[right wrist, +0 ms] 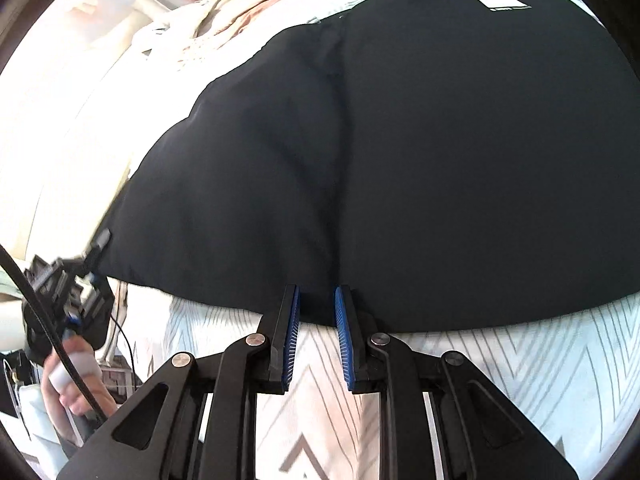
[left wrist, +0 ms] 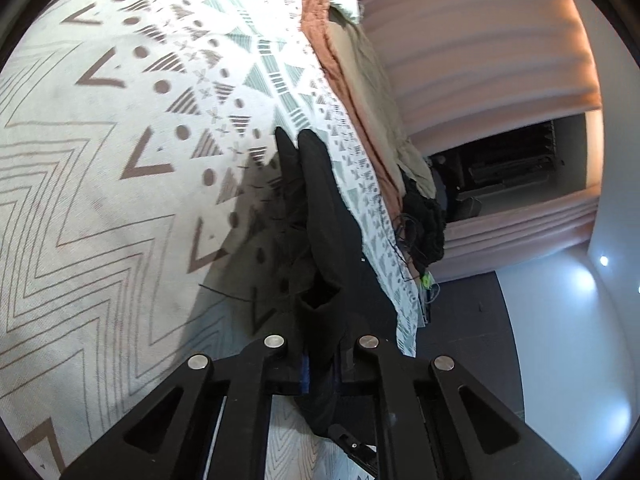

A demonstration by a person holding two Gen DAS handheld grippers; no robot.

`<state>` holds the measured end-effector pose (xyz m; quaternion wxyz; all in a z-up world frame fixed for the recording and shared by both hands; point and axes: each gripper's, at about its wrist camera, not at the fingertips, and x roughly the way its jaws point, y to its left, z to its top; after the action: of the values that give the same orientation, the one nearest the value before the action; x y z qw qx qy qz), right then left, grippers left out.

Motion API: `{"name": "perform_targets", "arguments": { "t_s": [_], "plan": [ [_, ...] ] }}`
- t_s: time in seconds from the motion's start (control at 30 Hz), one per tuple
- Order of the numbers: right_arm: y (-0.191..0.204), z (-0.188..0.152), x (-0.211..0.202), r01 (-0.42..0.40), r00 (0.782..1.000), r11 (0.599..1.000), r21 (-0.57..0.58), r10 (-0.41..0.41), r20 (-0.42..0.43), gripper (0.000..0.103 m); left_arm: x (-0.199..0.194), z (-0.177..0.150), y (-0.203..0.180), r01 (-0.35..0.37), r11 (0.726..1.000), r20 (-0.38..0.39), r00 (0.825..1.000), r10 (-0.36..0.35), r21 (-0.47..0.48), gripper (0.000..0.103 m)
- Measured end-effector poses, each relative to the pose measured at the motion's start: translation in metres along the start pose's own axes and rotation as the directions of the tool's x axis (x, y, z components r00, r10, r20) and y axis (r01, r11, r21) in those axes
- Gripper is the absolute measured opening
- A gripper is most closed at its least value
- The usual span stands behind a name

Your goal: Fold large clothes

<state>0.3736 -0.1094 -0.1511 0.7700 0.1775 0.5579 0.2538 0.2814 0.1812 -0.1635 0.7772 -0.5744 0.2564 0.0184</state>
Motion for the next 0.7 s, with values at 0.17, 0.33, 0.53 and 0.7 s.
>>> {"name": "perform_targets", "arguments": {
  "t_s": [0.17, 0.33, 0.53, 0.7],
  "plan": [
    [-0.009, 0.005, -0.024, -0.034, 0.996, 0.999, 0.018, 0.033, 0.08, 0.015, -0.001, -0.002, -0.031, 0.029, 0.996, 0.004, 1.0, -0.029, 0.081, 0.009],
    [-0.028, 0.018, -0.047, -0.077, 0.987, 0.996, 0.053, 0.069, 0.143, 0.015, 0.004, -0.013, -0.075, 0.041, 0.982, 0.004, 0.999, -0.042, 0.184, 0.009],
    [-0.057, 0.029, -0.066, -0.101, 0.982, 0.989, 0.109, 0.081, 0.171, 0.015, 0.018, -0.029, -0.129, 0.06, 0.96, -0.027, 0.998, -0.055, 0.273, 0.009],
    [-0.076, 0.021, -0.097, -0.068, 0.969, 0.99, 0.128, 0.035, 0.243, 0.023, 0.032, -0.049, -0.17, 0.066, 0.936, -0.059, 0.997, -0.048, 0.347, 0.009]
  ]
}}
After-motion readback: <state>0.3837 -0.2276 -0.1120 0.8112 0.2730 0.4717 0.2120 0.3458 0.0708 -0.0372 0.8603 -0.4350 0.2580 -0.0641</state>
